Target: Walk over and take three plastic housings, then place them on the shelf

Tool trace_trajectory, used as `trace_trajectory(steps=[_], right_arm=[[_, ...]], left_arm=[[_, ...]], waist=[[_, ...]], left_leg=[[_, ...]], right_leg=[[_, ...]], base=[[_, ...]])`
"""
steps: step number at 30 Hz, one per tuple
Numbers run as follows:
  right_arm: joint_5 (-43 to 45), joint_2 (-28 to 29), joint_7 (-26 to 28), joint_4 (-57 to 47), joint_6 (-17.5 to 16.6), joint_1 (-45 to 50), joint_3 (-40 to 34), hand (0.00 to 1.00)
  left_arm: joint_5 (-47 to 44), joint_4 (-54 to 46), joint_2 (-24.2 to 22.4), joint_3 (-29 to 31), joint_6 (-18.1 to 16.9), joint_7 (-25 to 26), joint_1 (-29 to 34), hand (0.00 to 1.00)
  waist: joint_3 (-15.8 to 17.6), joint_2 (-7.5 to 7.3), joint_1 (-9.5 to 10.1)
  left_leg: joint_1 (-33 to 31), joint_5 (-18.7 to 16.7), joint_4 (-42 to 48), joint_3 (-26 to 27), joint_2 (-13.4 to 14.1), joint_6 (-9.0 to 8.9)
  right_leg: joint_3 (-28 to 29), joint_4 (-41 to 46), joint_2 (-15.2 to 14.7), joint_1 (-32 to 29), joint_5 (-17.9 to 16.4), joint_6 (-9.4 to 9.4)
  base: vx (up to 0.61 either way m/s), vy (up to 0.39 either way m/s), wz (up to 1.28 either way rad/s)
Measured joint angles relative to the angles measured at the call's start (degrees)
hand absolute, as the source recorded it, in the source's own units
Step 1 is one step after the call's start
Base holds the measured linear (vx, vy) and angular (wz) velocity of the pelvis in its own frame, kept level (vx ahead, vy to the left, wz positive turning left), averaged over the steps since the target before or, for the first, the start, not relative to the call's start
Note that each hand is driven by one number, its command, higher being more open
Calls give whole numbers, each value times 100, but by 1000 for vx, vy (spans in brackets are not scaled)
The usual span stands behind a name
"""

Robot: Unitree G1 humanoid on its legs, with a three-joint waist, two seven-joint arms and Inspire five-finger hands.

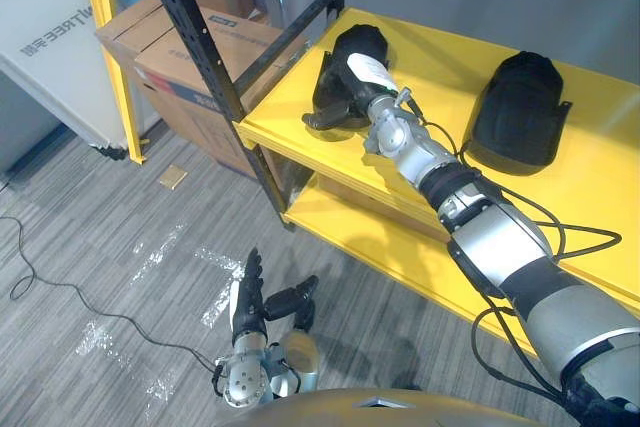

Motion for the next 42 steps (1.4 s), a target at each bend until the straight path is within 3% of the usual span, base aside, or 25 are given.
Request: trace_trajectory(steps=[8, 12, 15, 17, 20, 24, 28, 32, 42], right_arm=[[-1, -84, -365, -263, -293, -48, -145, 100], [-7, -370, -299, -1154, -776, -35, -199, 100], [-7, -500, -93, -1530, -1027, 37, -91, 100], [-9, -503, 209, -1675, -1260, 169, 195, 100], [-1, -496, 661, -1687, -1475, 404, 694, 100], [0, -500, 1186, -1684, -1654, 557, 1285, 100], [-15, -500, 1287, -1680, -1856, 556, 1467, 100], [-156, -503, 1132, -1595, -1827, 554, 1498, 100], [-244, -502, 315, -961, -1216, 517, 1172, 100]], left_arm=[[231, 28, 101, -81, -9, -59, -223, 100], [229, 28, 114, -101, 1, -140, -339, 100], [228, 26, 190, -100, 12, -169, -340, 100], [228, 26, 318, -84, 59, -187, -327, 100], [229, 26, 321, -86, 138, -253, -326, 100], [229, 27, 318, -93, 157, -264, -301, 100], [232, 28, 318, -92, 164, -254, -221, 100], [231, 37, 314, -91, 226, -130, -80, 100], [229, 91, 254, -87, 233, 18, 81, 100]], waist=[[-8, -14, -81], [-17, -33, -238], [-107, -133, -264], [-222, -319, -342], [-293, -444, -313], [-303, -476, -237], [-305, -480, -140], [-313, -495, -80], [-294, -518, 127]], left_leg=[[181, -29, 0, 408, 193, -38], [257, -31, 0, 633, 273, -40], [297, -31, 1, 801, 285, -40], [313, -30, 3, 939, 321, -40], [387, -66, 3, 1080, 390, -87], [387, -66, 2, 1113, 432, -92], [374, -62, 2, 1079, 447, -98], [327, -56, 2, 1031, 468, -107], [147, 3, 4, 772, 404, -121]], right_leg=[[321, -272, 227, -1, 155, -109], [474, -396, 290, -11, 237, -116], [541, -437, 315, -13, 253, -131], [573, -591, 394, -9, 295, -160], [632, -689, 445, 9, 311, -163], [528, -691, 459, 4, 311, -161], [414, -693, 459, 29, 304, -166], [334, -706, 458, 25, 294, -158], [-60, -564, 383, -3, 187, -144]], base=[[-36, -39, -26], [-12, -15, -21], [11, -13, -17], [8, -19, -11], [8, -13, -19], [5, -6, -4], [19, -6, 5], [20, -9, 7], [8, -3, 13]])
